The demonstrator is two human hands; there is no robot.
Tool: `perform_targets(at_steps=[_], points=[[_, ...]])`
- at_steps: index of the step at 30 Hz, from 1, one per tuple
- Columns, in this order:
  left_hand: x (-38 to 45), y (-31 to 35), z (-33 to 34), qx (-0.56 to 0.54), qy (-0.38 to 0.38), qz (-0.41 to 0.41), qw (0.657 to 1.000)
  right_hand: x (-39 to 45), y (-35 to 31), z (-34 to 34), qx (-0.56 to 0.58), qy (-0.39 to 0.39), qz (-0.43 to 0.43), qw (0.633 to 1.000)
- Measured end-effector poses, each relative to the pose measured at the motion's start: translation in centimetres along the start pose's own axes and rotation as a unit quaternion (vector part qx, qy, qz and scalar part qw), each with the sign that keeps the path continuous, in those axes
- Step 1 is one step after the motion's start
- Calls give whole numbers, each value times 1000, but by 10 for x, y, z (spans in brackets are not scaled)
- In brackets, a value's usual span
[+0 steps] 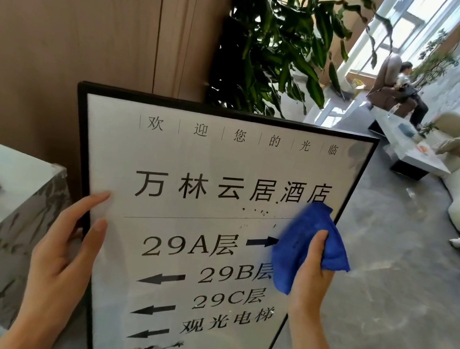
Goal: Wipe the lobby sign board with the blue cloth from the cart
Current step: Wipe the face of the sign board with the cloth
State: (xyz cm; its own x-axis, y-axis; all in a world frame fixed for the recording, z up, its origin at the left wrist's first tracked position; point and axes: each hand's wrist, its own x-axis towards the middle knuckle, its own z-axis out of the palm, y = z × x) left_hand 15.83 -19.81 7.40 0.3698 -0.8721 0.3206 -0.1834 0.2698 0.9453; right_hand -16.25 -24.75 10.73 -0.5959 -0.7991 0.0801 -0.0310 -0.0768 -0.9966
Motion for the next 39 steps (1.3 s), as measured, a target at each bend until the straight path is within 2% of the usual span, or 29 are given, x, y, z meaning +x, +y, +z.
perform_targets(at_steps=[5, 8, 15, 19, 25, 28, 31, 35, 39], points=[[2, -15, -1, -16, 8, 15, 1000, 18, 8, 14, -19, 84, -185, 979], [0, -25, 0, -34, 10, 8, 999, 27, 16, 26, 9, 79, -226, 971], [-4, -41, 8, -60, 15, 17, 998, 30, 25, 36, -28, 111, -317, 941], [-8, -44, 14, -97, 34, 11, 995, 33, 30, 34, -30, 125, -326, 937], [-6, -50, 18, -72, 63, 27, 995, 31, 30, 42, -17, 118, -314, 942], [-9, -54, 25, -72, 84, 25, 993, 27, 28, 42, 14, 89, -318, 944], [-10, -54, 23, -90, 84, 10, 992, 24, 28, 40, 17, 66, -289, 955], [-11, -45, 20, -82, 78, 5, 994, 28, 28, 35, 75, 92, -214, 970], [-14, -37, 21, -92, 77, -16, 993, 29, 27, 32, -5, 127, -258, 958]])
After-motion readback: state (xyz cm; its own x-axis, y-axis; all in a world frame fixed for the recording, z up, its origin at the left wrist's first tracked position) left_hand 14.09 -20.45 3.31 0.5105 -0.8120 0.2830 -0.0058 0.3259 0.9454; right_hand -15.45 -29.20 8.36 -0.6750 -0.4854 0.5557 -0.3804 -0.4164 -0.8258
